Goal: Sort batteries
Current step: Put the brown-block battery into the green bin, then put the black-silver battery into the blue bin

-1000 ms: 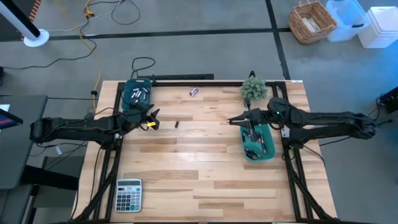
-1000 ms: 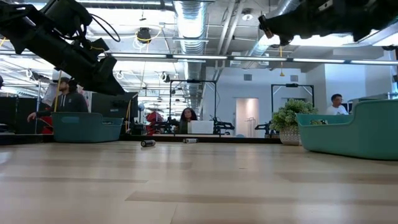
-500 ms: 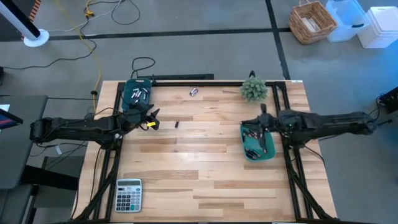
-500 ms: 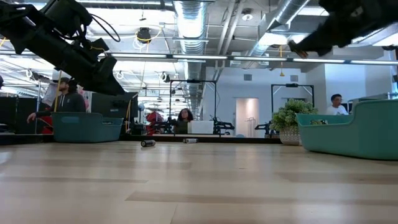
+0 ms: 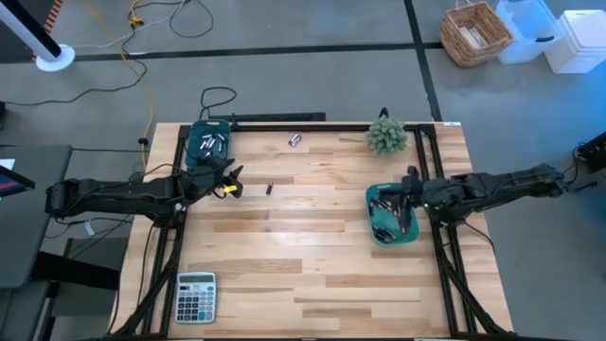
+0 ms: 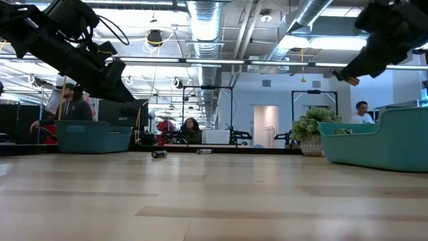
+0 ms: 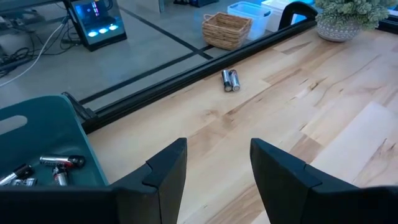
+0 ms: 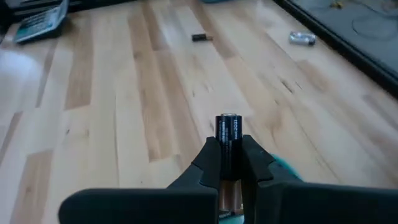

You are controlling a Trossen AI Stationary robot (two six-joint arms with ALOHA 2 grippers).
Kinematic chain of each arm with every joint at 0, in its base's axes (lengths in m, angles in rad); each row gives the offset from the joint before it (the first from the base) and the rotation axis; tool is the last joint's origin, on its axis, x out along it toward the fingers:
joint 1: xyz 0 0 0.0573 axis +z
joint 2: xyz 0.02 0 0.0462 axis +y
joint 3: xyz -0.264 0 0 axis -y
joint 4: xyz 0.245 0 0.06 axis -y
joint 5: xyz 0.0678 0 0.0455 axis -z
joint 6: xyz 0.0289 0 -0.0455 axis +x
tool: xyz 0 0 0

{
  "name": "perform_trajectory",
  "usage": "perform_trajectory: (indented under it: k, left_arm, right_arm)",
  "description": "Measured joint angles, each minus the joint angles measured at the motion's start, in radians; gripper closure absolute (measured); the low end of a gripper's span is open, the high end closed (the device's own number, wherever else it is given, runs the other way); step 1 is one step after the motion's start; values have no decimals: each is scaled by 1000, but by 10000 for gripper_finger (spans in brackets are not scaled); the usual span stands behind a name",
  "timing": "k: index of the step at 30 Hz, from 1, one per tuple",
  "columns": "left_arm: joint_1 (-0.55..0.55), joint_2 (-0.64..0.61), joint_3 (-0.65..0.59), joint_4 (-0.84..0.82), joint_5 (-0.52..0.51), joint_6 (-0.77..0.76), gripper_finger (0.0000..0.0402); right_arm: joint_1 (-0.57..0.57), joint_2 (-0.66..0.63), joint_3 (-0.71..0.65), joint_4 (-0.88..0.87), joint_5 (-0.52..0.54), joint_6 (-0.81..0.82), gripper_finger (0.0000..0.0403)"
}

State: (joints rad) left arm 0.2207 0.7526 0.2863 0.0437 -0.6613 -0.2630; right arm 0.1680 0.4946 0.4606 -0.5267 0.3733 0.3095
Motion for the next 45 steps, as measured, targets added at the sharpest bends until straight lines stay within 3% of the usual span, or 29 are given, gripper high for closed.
perform_trajectory:
  k: [9, 23, 31, 39, 45]
  left_arm:
    - [0, 0, 0, 26, 0, -10, 231]
    - [0, 0, 0, 21, 0, -8, 231]
    - [0, 0, 0, 22, 0, -8, 231]
    - [0, 19, 0, 59, 57, 5, 231]
    - [2, 137, 6, 213, 99, 44, 234]
  right_arm:
    - [4, 75, 0, -28, 0, 101, 369]
    - [-14, 113, 0, -49, 71, 157, 274]
    - [-14, 114, 0, -49, 88, 152, 258]
    - [-56, 138, 0, 99, 155, 9, 255]
    - [-175, 215, 0, 267, 155, -168, 250]
